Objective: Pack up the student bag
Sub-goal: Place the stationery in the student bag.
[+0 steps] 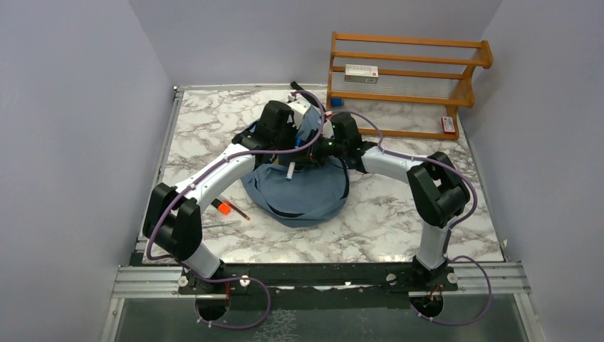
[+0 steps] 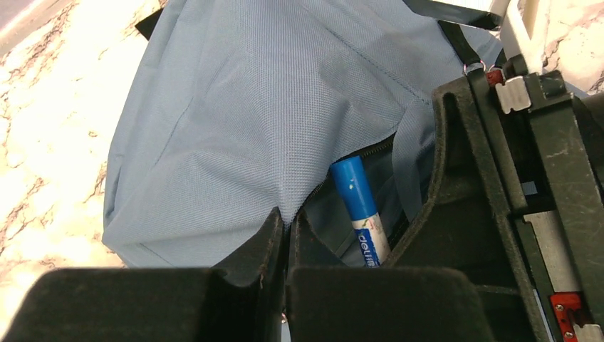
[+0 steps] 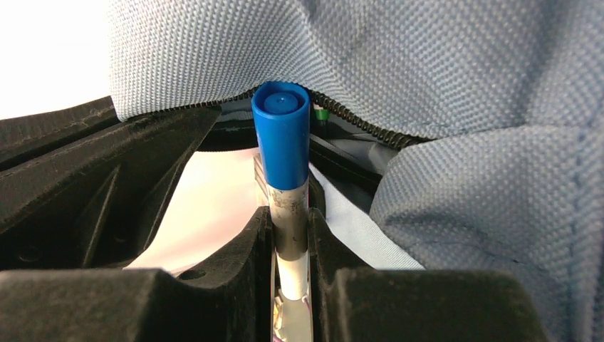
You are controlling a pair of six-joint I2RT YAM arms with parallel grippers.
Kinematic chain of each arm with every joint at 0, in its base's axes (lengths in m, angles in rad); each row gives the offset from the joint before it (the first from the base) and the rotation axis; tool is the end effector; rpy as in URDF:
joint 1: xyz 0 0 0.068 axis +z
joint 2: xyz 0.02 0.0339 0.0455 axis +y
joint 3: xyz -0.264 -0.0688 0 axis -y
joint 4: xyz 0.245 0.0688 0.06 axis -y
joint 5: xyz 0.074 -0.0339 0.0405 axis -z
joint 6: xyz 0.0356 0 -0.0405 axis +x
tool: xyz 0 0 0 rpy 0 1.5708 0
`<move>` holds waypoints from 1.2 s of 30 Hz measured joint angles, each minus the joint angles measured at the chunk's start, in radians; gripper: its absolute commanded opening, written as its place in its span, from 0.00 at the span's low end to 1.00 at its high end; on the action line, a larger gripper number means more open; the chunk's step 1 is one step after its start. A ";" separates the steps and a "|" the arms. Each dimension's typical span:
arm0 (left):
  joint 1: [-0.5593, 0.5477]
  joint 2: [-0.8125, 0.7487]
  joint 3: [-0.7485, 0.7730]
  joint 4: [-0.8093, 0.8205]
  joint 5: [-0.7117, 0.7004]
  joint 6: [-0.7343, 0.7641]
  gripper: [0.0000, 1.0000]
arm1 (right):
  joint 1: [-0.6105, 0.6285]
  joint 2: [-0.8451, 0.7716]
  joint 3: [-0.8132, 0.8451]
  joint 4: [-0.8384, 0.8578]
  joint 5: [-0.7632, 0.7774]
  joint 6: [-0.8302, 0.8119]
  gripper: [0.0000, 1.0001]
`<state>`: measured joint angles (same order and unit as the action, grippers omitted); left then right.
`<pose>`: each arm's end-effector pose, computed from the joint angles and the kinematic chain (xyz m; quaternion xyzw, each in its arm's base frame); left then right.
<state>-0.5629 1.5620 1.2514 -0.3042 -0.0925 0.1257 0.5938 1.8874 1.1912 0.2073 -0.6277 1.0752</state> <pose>0.3051 -0.1886 0.2966 0.2794 0.8421 -0.0596 0.4575 0.3359 0.2520 0.2050 0.0400 0.8297 0.5406 0.1328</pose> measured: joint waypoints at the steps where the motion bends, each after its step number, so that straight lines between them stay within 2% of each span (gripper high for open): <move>1: 0.000 0.000 0.005 -0.005 -0.001 -0.002 0.00 | 0.001 0.001 0.000 0.000 -0.003 0.000 0.01; 14: -0.003 0.065 0.118 -0.085 -0.031 -0.051 0.00 | 0.018 -0.043 -0.107 -0.001 -0.013 -0.006 0.00; 25: -0.002 0.070 0.127 -0.091 -0.026 -0.057 0.00 | 0.022 -0.030 -0.046 -0.002 -0.007 0.014 0.00; 36: -0.002 0.040 0.084 -0.079 0.025 -0.057 0.00 | -0.003 0.035 0.005 0.106 0.167 0.088 0.00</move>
<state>-0.5648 1.6024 1.3350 -0.3832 -0.0673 0.0685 0.5907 1.9224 1.1957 0.3134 -0.4610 1.1629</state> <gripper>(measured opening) 0.015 0.211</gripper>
